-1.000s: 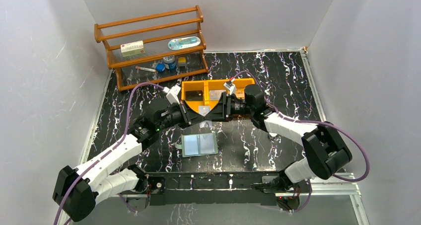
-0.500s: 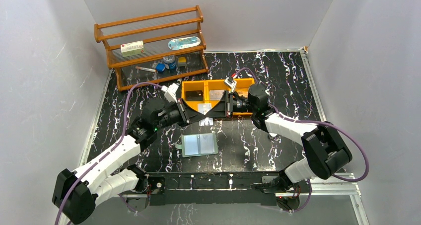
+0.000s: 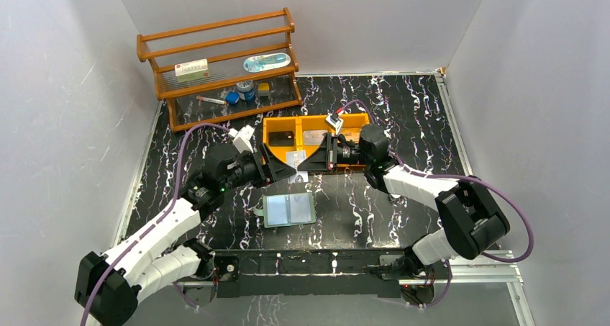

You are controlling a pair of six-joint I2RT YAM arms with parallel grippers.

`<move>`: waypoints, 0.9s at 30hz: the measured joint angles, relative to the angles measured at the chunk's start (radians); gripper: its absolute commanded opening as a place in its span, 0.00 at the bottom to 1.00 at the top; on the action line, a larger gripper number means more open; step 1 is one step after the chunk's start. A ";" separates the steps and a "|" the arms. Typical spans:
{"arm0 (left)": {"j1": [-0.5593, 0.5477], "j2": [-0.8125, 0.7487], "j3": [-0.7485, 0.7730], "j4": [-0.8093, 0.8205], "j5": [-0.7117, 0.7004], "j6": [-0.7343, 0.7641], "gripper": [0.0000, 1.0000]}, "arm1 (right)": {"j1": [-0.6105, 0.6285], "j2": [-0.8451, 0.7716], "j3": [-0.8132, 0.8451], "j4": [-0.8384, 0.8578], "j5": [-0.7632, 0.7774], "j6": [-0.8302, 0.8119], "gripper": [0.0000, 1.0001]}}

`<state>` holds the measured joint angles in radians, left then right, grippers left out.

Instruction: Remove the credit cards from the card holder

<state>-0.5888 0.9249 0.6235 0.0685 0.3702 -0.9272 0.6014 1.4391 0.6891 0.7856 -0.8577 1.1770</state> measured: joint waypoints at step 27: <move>0.005 -0.134 0.076 -0.439 -0.349 0.134 0.98 | -0.001 0.169 0.421 -0.828 0.818 -1.163 0.02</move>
<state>-0.5842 0.7914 0.6994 -0.3710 0.0208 -0.7937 0.6003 1.6081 1.1099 -0.0425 -0.0399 0.0143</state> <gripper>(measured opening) 0.982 0.021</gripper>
